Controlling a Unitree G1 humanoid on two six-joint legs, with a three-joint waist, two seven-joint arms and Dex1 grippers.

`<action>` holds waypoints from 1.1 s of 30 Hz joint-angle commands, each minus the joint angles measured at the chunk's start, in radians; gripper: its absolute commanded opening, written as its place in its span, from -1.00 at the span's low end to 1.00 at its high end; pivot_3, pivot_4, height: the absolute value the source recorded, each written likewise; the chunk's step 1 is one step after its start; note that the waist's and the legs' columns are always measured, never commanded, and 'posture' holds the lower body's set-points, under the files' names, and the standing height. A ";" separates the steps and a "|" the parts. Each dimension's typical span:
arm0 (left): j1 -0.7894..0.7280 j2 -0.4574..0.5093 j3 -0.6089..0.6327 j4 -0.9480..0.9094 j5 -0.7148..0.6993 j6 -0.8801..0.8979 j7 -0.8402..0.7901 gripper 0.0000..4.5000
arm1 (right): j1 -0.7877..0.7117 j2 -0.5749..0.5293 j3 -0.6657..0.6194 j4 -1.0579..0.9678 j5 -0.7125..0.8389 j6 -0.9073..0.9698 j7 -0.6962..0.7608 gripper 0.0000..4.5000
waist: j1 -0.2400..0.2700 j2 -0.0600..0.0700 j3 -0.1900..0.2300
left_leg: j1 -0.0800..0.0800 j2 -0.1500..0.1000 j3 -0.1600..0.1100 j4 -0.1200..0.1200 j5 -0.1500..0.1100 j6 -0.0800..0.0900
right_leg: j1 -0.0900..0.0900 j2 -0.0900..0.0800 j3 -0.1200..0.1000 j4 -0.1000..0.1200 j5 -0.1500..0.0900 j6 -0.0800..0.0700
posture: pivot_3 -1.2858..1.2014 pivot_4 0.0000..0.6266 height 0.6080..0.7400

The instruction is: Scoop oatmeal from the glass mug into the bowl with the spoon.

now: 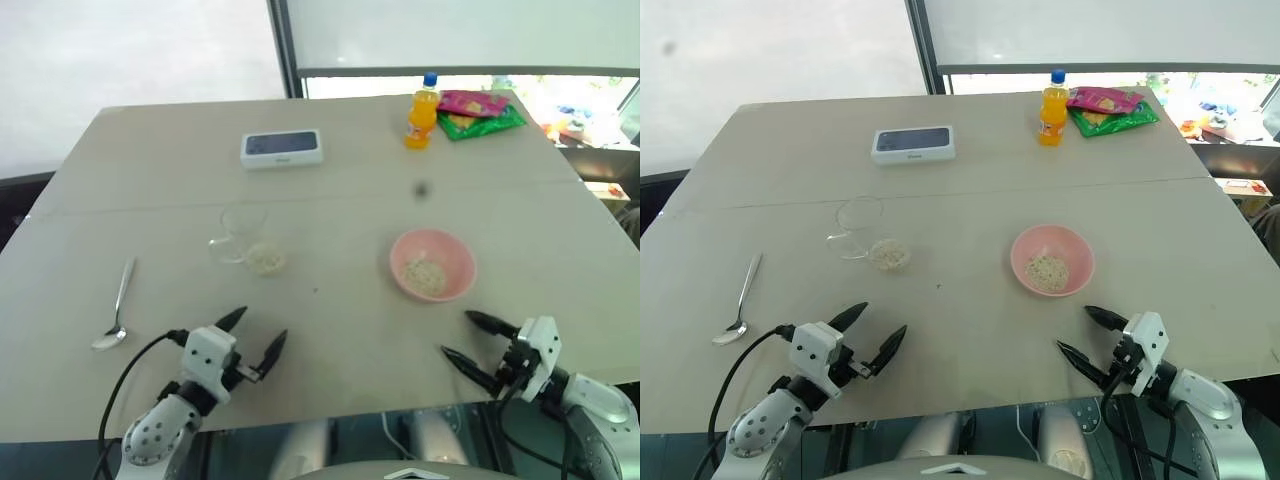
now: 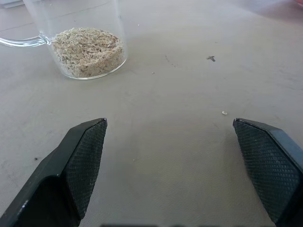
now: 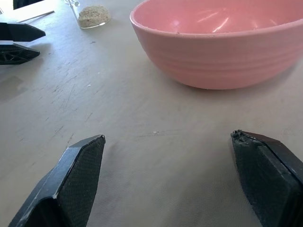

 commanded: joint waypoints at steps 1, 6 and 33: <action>0.030 -0.005 -0.018 0.043 0.036 0.027 0.007 1.00 | 0.014 -0.004 0.013 0.044 -0.012 0.001 0.016 0.98 | 0.000 0.000 0.000 | 0.000 0.000 0.000 0.000 0.000 0.000 | 0.000 0.000 0.000 0.000 0.000 0.000 | 0.03 -0.52 1.00; 0.027 -0.014 -0.016 0.051 0.024 0.015 0.000 1.00 | 0.016 -0.004 0.013 0.079 -0.016 -0.028 0.031 0.98 | 0.001 -0.001 -0.001 | 0.001 0.000 0.000 0.000 0.000 0.000 | 0.001 0.000 0.000 0.000 0.000 0.000 | 0.03 -0.52 1.00; -0.001 -0.015 0.146 0.029 -0.101 -0.002 0.011 1.00 | 0.072 -0.145 -0.022 -0.059 0.082 -0.011 0.186 0.98 | 0.001 -0.003 0.002 | -0.001 0.000 0.000 0.000 0.000 0.000 | 0.000 0.000 0.000 0.000 0.001 0.001 | 0.03 -0.52 1.00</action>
